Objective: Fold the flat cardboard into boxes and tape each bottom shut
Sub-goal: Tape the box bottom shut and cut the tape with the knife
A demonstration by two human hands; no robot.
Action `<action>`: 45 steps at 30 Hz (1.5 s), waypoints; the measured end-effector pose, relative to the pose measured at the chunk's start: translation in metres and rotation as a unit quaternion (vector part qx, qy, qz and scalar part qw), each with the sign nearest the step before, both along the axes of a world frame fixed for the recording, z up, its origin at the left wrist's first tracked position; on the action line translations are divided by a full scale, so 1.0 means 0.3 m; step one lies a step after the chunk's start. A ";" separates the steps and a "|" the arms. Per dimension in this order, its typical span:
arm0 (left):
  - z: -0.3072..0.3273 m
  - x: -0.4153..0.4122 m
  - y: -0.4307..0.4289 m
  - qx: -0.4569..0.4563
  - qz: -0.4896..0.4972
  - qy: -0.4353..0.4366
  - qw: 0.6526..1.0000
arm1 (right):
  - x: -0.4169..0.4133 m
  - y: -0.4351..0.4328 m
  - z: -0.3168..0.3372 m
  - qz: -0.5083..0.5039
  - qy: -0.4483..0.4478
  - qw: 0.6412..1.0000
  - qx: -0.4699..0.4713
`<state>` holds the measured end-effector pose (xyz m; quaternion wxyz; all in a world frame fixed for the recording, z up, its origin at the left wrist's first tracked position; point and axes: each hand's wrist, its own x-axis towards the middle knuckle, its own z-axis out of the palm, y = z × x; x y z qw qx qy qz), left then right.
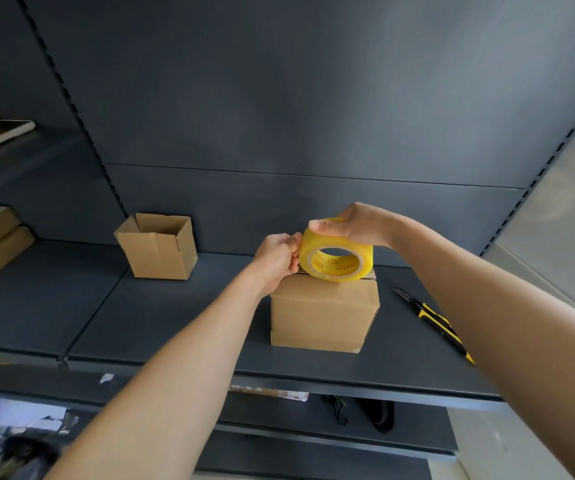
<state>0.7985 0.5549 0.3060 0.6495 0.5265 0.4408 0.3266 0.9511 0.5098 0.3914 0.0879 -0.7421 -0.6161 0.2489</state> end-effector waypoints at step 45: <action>-0.236 -0.126 0.095 -0.068 0.093 0.044 0.992 | -0.214 0.122 -0.043 0.063 -0.295 0.953 -0.023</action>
